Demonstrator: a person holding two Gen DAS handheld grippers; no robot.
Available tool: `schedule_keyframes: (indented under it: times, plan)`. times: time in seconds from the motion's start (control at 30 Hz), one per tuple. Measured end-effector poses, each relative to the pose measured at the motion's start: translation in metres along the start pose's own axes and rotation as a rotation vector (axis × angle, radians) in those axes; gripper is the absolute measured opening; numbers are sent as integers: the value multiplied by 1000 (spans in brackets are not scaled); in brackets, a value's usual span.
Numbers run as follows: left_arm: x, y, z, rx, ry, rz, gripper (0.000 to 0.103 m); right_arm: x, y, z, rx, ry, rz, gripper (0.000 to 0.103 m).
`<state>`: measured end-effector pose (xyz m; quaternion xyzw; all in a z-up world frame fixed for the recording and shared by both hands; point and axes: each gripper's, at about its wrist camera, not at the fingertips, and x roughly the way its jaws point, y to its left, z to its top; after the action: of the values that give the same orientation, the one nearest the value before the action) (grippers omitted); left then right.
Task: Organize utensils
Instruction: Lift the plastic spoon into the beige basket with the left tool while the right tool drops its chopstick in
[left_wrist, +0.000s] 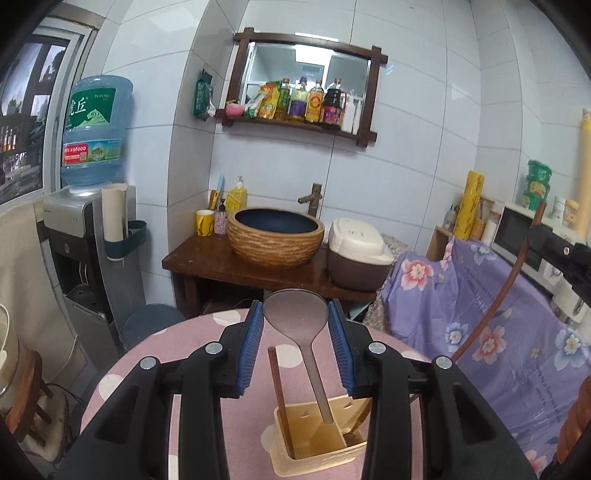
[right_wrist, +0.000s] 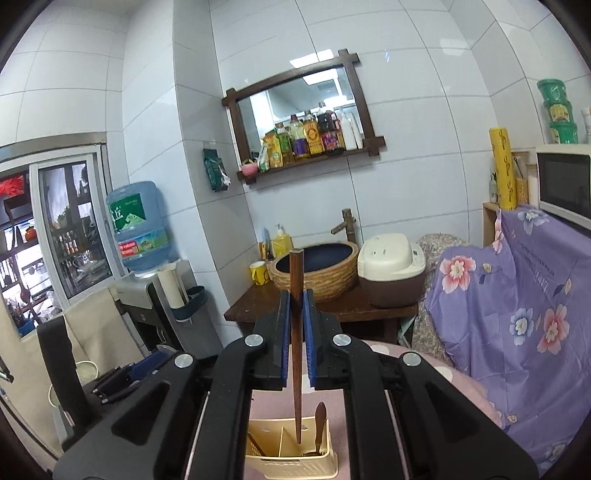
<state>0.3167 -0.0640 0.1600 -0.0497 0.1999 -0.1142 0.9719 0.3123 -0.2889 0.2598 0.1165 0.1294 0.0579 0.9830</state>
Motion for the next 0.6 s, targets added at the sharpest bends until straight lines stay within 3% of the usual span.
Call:
schedule_keyframes:
  times: [0.33, 0.6]
  plan:
    - [29, 6, -69, 11, 94, 17, 36, 53, -16, -94, 23, 142, -44, 8]
    - [42, 6, -92, 15, 140, 17, 37, 61, -19, -120, 2, 173, -62, 7]
